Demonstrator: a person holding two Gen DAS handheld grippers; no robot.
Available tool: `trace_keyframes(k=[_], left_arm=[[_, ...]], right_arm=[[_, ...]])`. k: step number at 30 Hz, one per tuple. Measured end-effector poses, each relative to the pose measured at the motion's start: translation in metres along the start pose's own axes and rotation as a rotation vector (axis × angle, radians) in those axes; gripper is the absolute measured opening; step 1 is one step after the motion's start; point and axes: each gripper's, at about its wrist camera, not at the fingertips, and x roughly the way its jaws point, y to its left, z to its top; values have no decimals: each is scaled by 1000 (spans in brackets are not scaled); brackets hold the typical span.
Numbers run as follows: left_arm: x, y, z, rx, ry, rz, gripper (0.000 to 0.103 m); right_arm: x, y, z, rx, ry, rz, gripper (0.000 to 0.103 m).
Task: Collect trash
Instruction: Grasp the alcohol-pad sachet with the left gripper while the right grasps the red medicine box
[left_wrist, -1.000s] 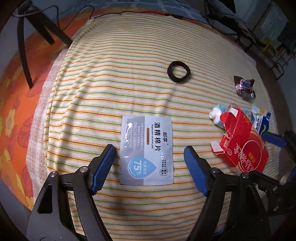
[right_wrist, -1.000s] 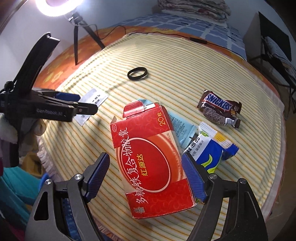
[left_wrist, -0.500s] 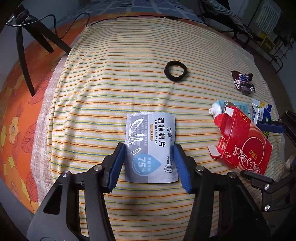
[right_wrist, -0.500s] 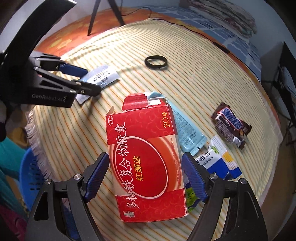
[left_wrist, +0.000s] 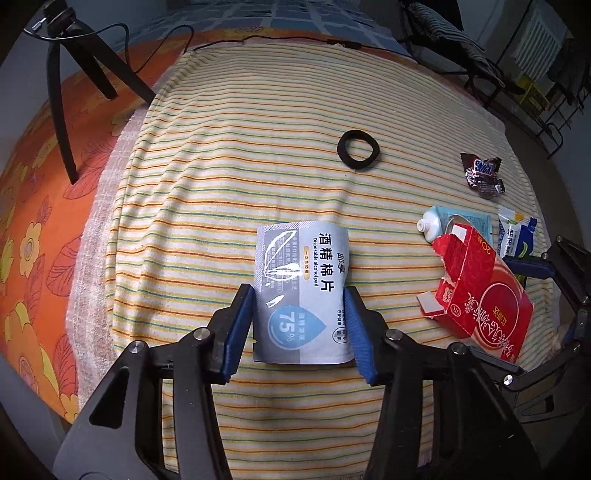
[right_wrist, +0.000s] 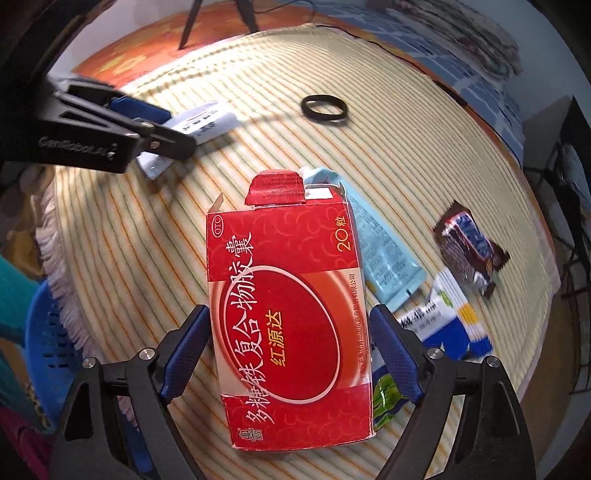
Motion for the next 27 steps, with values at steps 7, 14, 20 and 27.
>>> trace_keyframes(k=[7, 14, 20, 27], left_arm=[[-23, 16, -16, -14, -22, 3, 50], [-51, 19, -39, -2, -51, 16, 50], [-78, 12, -65, 0, -63, -20, 50], [-97, 1, -104, 11, -68, -30, 50]], right_arm=[[-24, -5, -13, 100, -76, 6, 86], [-46, 7, -25, 135, -131, 0, 86], [-62, 21, -33, 163, -163, 14, 86], [-85, 46, -57, 189, -201, 55, 86]])
